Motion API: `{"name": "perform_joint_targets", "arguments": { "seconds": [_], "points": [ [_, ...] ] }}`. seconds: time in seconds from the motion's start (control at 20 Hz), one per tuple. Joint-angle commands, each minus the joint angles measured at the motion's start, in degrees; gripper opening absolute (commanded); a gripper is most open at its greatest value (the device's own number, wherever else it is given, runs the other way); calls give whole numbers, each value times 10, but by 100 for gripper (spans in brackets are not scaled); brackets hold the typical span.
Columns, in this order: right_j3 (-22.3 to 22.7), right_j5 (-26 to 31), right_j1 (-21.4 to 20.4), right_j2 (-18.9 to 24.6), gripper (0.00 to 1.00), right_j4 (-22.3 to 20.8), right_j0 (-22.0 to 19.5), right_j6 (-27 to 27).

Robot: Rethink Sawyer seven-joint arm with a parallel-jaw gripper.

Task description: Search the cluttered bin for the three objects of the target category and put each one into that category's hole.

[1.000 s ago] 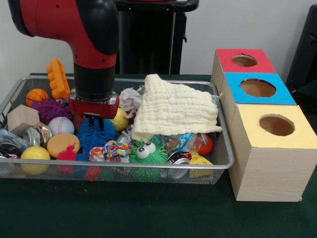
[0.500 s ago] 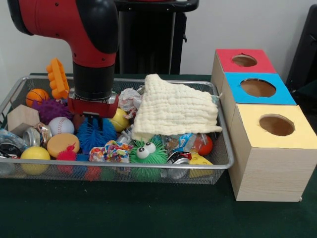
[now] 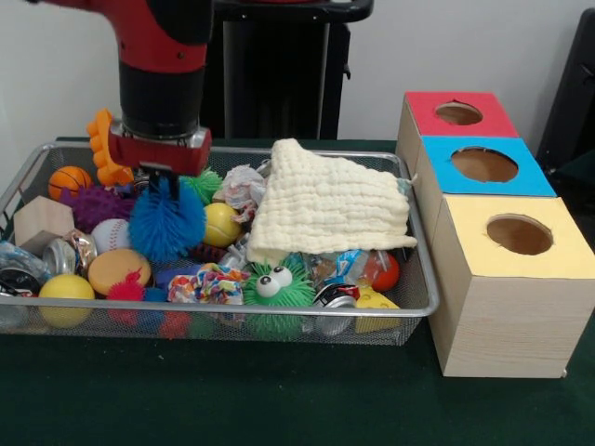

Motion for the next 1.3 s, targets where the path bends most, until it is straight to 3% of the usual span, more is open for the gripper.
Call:
{"name": "perform_joint_targets", "arguments": {
  "seconds": [0.05,0.3,0.6,1.3],
  "points": [
    [10,160,-104,43,0,35,10,-25],
    [1,205,-124,52,0,45,9,-25],
    [11,212,-137,50,0,61,19,7],
    [25,194,-130,-2,0,105,113,127]
  ]
}}
